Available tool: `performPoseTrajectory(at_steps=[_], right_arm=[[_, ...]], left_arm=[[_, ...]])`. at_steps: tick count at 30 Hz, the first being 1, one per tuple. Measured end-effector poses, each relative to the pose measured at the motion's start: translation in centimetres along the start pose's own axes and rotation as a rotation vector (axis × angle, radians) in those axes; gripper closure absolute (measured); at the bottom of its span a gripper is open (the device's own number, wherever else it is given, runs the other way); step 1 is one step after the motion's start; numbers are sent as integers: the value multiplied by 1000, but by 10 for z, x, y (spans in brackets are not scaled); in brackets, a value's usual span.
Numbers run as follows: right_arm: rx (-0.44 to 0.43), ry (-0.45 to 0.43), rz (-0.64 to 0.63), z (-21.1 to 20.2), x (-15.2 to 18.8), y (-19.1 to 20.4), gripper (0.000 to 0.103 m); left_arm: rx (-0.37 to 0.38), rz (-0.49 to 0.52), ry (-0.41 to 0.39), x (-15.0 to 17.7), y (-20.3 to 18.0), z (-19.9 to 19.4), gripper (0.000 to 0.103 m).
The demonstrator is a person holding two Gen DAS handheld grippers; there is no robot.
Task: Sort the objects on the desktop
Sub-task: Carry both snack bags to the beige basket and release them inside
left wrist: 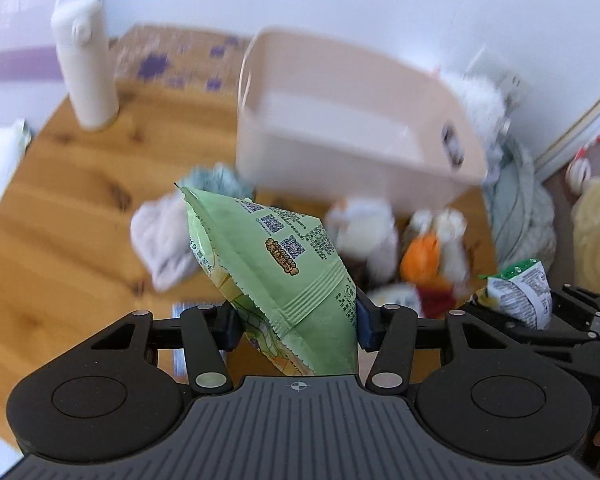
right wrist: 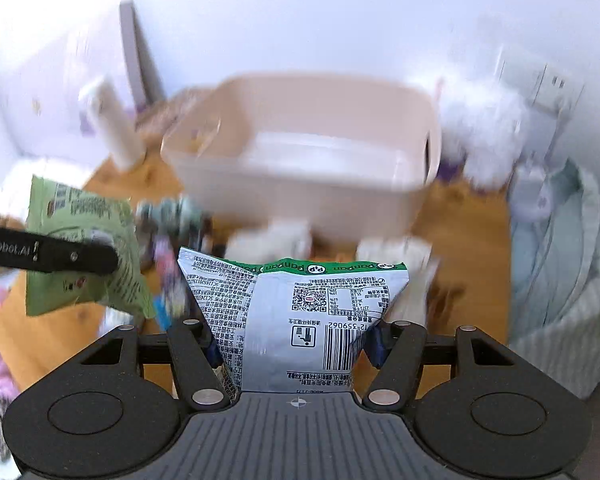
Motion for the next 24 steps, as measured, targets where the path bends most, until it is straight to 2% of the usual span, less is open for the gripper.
performPoseTrajectory(at_steps=[8, 12, 20, 24], right_arm=[[59, -125, -42, 2, -84, -25, 43], [81, -152, -50, 11, -113, -37, 43], [107, -138, -20, 49, -146, -65, 43], [115, -91, -2, 77, -150, -78, 43]], left_arm=[[40, 39, -125, -72, -18, -16, 50], [37, 69, -156, -97, -28, -5, 50], [-11, 73, -189, -137, -45, 37, 50], [-91, 87, -200, -143, -55, 66, 50]])
Point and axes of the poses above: each gripper's, at about its wrist camera, not at the fingertips, and z roughly the way its jaws point, y to its left, x to its underside, the point moved 8 cm from there along z, roughly the way its jaws point, and after that the axes turned 10 degrees about -x, right-handed, at the moved point
